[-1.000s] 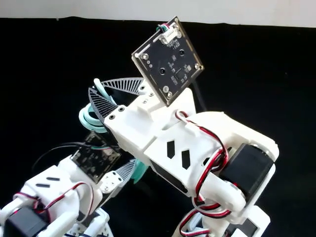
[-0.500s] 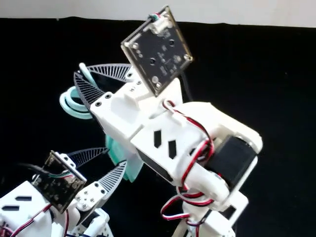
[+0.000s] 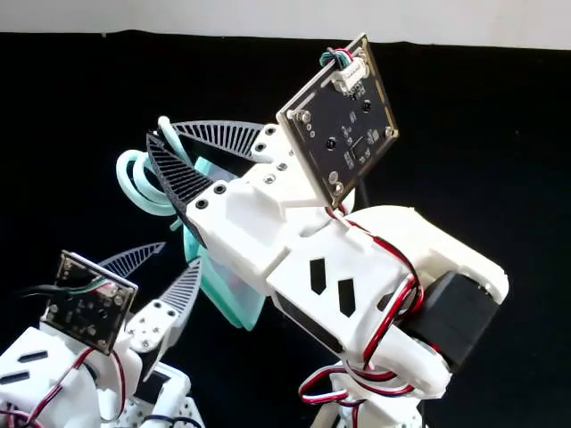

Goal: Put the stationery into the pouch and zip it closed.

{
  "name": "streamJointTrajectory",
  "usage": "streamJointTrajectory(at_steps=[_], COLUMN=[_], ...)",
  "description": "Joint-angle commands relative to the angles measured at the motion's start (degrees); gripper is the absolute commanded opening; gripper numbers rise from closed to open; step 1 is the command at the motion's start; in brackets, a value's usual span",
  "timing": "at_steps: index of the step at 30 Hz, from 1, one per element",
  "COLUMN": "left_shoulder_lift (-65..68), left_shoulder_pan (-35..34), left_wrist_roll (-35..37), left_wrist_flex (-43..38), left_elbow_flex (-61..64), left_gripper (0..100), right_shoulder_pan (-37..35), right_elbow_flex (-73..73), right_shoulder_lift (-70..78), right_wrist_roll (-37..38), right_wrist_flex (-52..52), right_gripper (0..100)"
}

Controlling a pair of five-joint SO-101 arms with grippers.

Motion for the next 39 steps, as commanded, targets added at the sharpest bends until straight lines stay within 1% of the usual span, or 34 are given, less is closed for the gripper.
streamJointTrajectory(at_steps=[1, 12, 19, 33, 39], left_shoulder_lift=[0.4, 0.5, 0.5, 1.1, 1.1], left_shoulder_pan=[-1.2, -1.4, -1.5, -1.2, -1.1], left_wrist_roll=[-0.5, -0.4, -0.2, -0.2, -0.2], left_wrist_flex=[-1.3, -1.5, -8.5, -10.7, -15.3], left_elbow_flex=[-0.3, 2.9, 10.5, 11.7, 17.9], left_gripper=[16, 16, 16, 16, 16], right_shoulder_pan=[0.0, 0.0, 0.0, 0.0, -0.2], right_elbow_flex=[-1.2, -1.3, -1.3, -1.3, -1.3], right_shoulder_lift=[0.0, -0.1, -0.2, -0.2, -0.2], right_wrist_roll=[-0.3, -0.3, -0.3, -0.3, -0.3], right_wrist_flex=[0.4, 0.5, 0.5, 0.6, 0.6], right_gripper=[0.5, 0.5, 0.5, 0.5, 0.5])
